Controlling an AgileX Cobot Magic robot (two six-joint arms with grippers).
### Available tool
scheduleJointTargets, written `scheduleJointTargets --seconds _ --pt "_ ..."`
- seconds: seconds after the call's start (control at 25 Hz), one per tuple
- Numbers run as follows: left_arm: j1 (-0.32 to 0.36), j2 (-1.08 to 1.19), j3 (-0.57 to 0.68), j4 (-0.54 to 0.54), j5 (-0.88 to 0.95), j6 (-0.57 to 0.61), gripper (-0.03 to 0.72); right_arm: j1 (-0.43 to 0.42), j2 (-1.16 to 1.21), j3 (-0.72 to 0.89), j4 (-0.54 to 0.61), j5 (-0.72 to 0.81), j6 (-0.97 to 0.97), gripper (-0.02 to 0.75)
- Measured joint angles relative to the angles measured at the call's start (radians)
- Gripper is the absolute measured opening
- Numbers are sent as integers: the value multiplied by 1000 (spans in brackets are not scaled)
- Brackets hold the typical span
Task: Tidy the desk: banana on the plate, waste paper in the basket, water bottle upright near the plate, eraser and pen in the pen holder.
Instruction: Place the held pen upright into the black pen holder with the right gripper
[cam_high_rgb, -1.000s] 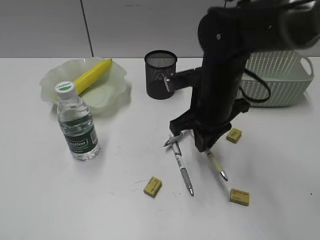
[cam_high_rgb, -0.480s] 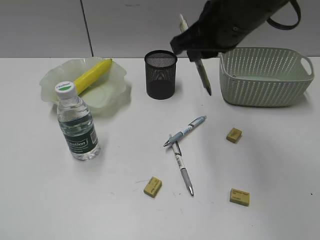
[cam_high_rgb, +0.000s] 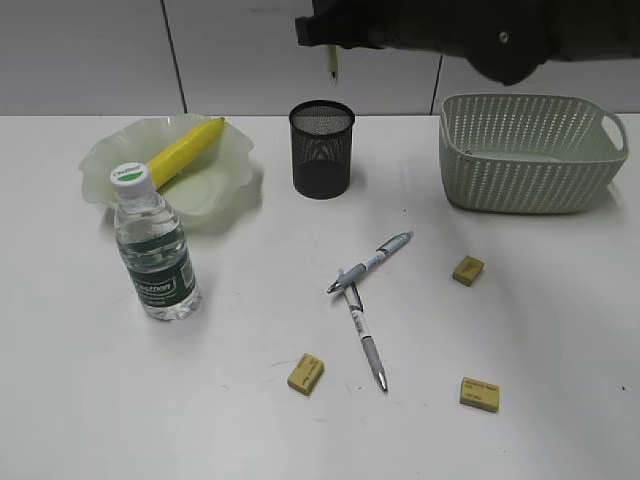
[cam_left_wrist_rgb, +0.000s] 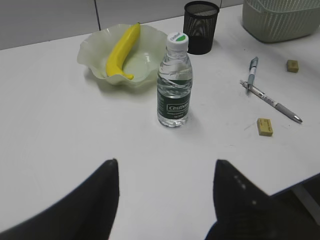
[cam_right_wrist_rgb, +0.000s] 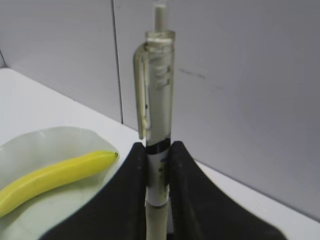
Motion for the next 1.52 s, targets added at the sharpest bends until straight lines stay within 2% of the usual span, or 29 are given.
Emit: scheduleJointTargets --seconds 0.12,0.28,0.56,1.08,1.2,1.36,1.52 --pt "0 0 0 0 0 0 445 -29 86 0 -5 -177 0 111" --pt "0 0 0 0 0 0 445 -54 175 -44 -5 -238 0 111" --pt "0 0 0 0 0 0 445 -60 293 -150 -5 -251 0 111" --pt "0 0 0 0 0 0 445 -60 382 -155 -5 -183 0 121" --pt "0 0 0 0 0 0 445 -60 386 -155 -5 -182 0 214" --pt "0 0 0 0 0 0 445 -60 388 -155 -5 -201 0 410" --pt "0 0 0 0 0 0 445 -60 380 -156 -5 -166 4 470"
